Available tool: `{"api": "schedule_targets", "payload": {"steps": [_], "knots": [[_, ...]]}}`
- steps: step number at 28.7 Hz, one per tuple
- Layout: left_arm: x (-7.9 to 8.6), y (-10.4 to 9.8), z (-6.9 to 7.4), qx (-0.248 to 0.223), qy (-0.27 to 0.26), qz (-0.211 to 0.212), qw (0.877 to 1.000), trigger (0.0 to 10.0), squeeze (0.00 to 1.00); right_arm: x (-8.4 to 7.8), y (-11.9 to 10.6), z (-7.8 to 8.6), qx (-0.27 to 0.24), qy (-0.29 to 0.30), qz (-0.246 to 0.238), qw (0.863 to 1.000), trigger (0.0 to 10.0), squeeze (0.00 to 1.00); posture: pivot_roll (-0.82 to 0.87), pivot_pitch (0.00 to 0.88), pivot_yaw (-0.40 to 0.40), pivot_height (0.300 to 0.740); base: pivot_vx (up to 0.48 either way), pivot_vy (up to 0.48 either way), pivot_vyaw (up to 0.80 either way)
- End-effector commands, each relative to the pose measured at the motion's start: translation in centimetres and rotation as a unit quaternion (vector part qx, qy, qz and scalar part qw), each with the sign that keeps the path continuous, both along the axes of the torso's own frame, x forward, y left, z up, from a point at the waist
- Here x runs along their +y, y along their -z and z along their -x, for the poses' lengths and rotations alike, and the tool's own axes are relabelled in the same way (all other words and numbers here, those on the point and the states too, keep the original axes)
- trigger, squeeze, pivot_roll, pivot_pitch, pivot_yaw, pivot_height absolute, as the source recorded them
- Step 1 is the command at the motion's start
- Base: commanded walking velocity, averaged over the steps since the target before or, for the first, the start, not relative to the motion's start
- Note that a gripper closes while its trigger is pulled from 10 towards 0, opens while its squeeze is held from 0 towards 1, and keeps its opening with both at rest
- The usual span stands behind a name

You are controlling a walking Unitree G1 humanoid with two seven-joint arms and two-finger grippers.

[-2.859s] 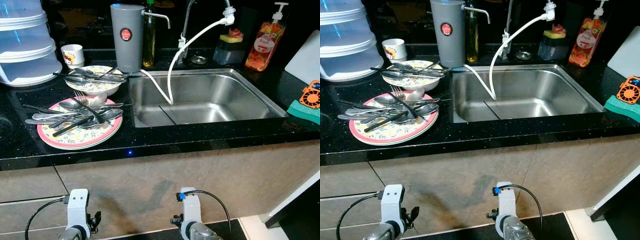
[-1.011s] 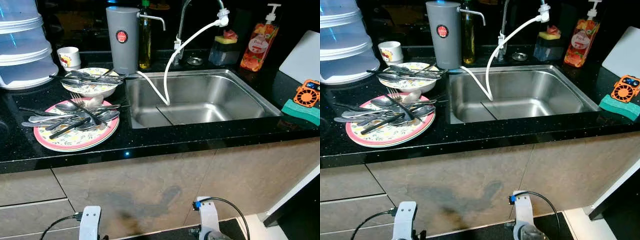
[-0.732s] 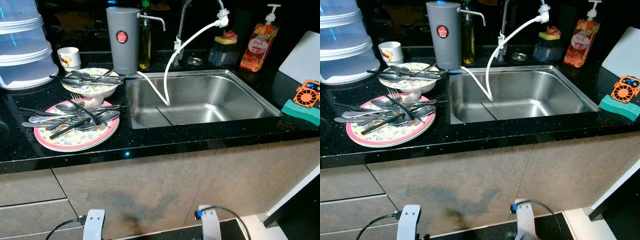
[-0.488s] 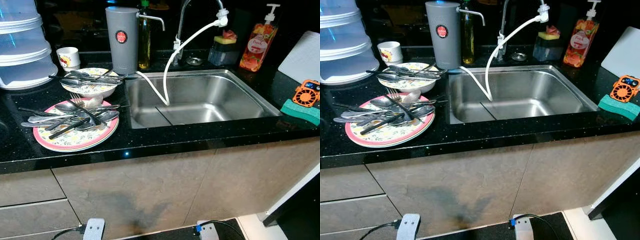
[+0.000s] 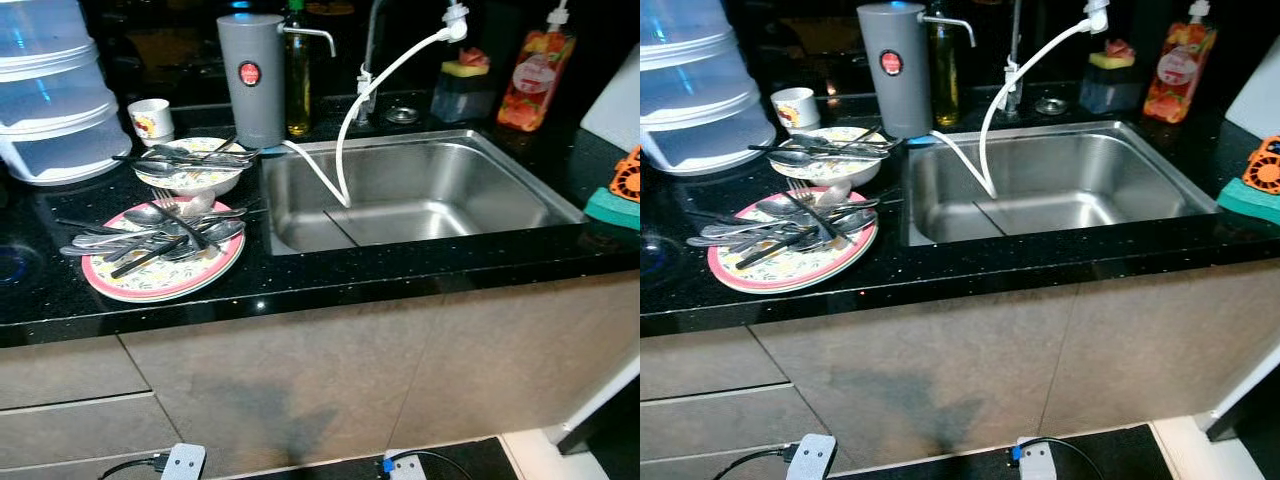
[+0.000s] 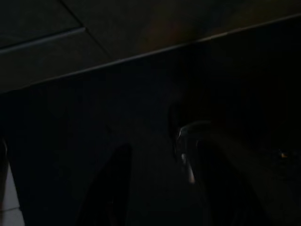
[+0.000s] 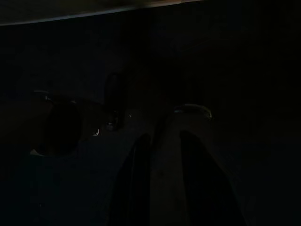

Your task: Kitchen organization

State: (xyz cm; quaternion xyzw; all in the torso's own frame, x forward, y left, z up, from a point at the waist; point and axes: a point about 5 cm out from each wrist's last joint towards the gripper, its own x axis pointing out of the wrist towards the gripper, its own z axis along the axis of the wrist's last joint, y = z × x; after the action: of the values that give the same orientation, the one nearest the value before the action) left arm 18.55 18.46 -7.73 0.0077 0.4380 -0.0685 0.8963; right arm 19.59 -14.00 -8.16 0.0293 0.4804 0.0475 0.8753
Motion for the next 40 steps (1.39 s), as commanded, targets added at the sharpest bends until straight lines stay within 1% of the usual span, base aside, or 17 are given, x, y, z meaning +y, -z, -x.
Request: {"api": "schedule_targets", "payload": {"steps": [1,6,10,13,15,18,19,20,21,23,26,29,32,34,37,39,40], "knots": [[0.5,0.3,0.8,0.014,0.010,-0.009,1.000,10.0,0.00,0.2,0.1,0.3,0.000,-0.007,0.000,1.000,10.0,0.00,0.07,0.142,0.094,0.740,0.000,0.000,0.00],[0.2,0.2,0.6,0.008,0.010,-0.007,1.000,10.0,0.00,0.0,-0.2,-0.3,-0.009,-0.016,0.005,1.000,10.0,0.00,0.04,0.161,0.076,0.740,0.000,0.000,0.00],[-0.2,-0.3,-0.7,-0.009,-0.024,0.000,1.000,10.0,0.00,-0.7,-0.9,-1.7,-0.025,-0.016,0.012,0.999,10.0,0.00,0.00,0.163,0.049,0.740,0.000,0.000,0.00],[0.0,-0.7,-1.7,-0.018,-0.034,-0.002,0.999,10.0,0.00,-0.8,-1.7,-2.9,-0.044,0.002,0.004,0.999,10.0,0.00,-0.02,0.157,0.027,0.740,0.000,0.000,0.00],[0.1,-0.8,-1.9,-0.020,-0.036,-0.003,0.999,10.0,0.00,-0.8,-1.9,-3.2,-0.050,0.010,-0.002,0.999,10.0,0.00,-0.02,0.157,0.027,0.740,0.000,0.000,0.00],[1.0,-1.3,-2.6,-0.024,-0.042,-0.011,0.999,10.0,0.00,-0.5,-2.2,-3.7,-0.054,0.010,-0.008,0.998,10.0,0.00,-0.02,0.150,0.020,0.740,0.000,0.000,0.00],[2.6,-2.0,-3.3,-0.029,-0.044,-0.029,0.998,10.0,0.00,0.3,-2.4,-4.1,-0.053,0.027,-0.023,0.998,10.0,0.00,0.00,0.139,0.018,0.740,0.000,0.000,0.00],[3.2,-2.2,-3.5,-0.031,-0.043,-0.036,0.998,10.0,0.00,0.6,-2.4,-4.2,-0.052,0.034,-0.030,0.998,10.0,0.00,0.00,0.138,0.019,0.740,0.000,0.000,0.00],[3.2,-2.2,-3.5,-0.031,-0.043,-0.036,0.998,10.0,0.00,0.6,-2.4,-4.2,-0.052,0.034,-0.030,0.998,10.0,0.00,0.00,0.138,0.019,0.740,0.000,0.000,0.00],[4.3,-2.6,-3.8,-0.032,-0.046,-0.045,0.997,10.0,0.00,1.5,-2.5,-4.3,-0.049,0.039,-0.039,0.997,10.0,0.00,0.02,0.138,0.005,0.740,0.000,0.000,0.00],[4.6,-2.6,-3.6,-0.029,-0.056,-0.048,0.997,10.0,0.00,1.8,-2.5,-4.3,-0.045,0.039,-0.044,0.997,10.0,0.00,0.03,0.153,-0.009,0.740,0.000,0.000,0.00],[3.8,-2.1,-3.2,-0.028,-0.055,-0.038,0.997,10.0,0.00,1.5,-2.4,-4.2,-0.042,0.029,-0.040,0.998,10.0,0.00,0.02,0.168,-0.027,0.740,0.000,0.000,0.00],[3.0,-1.8,-2.9,-0.027,-0.063,-0.029,0.997,10.0,0.00,0.8,-2.2,-3.9,-0.040,0.029,-0.031,0.998,10.0,0.00,0.00,0.174,-0.016,0.740,0.000,0.000,0.00],[2.4,-1.4,-2.5,-0.023,-0.052,-0.022,0.998,10.0,0.00,0.2,-2.1,-3.6,-0.037,0.036,-0.026,0.998,10.0,0.00,-0.02,0.170,-0.005,0.740,0.000,0.000,0.00],[0.5,-1.2,-2.5,-0.032,-0.049,0.019,0.998,10.0,0.00,-1.1,-1.9,-3.3,-0.038,0.047,-0.013,0.998,10.0,0.00,-0.04,0.169,0.013,0.740,0.000,0.000,0.00],[0.3,-1.2,-2.4,-0.033,-0.050,0.024,0.998,10.0,0.00,-1.2,-1.9,-3.3,-0.037,0.051,-0.011,0.998,10.0,0.00,-0.04,0.169,0.013,0.740,0.000,0.000,0.00],[0.0,-0.9,-2.1,-0.025,-0.035,0.020,0.999,10.0,0.00,-1.5,-1.7,-3.1,-0.034,0.054,-0.008,0.998,10.0,0.00,-0.04,0.166,0.012,0.740,0.000,0.000,0.00]]}}
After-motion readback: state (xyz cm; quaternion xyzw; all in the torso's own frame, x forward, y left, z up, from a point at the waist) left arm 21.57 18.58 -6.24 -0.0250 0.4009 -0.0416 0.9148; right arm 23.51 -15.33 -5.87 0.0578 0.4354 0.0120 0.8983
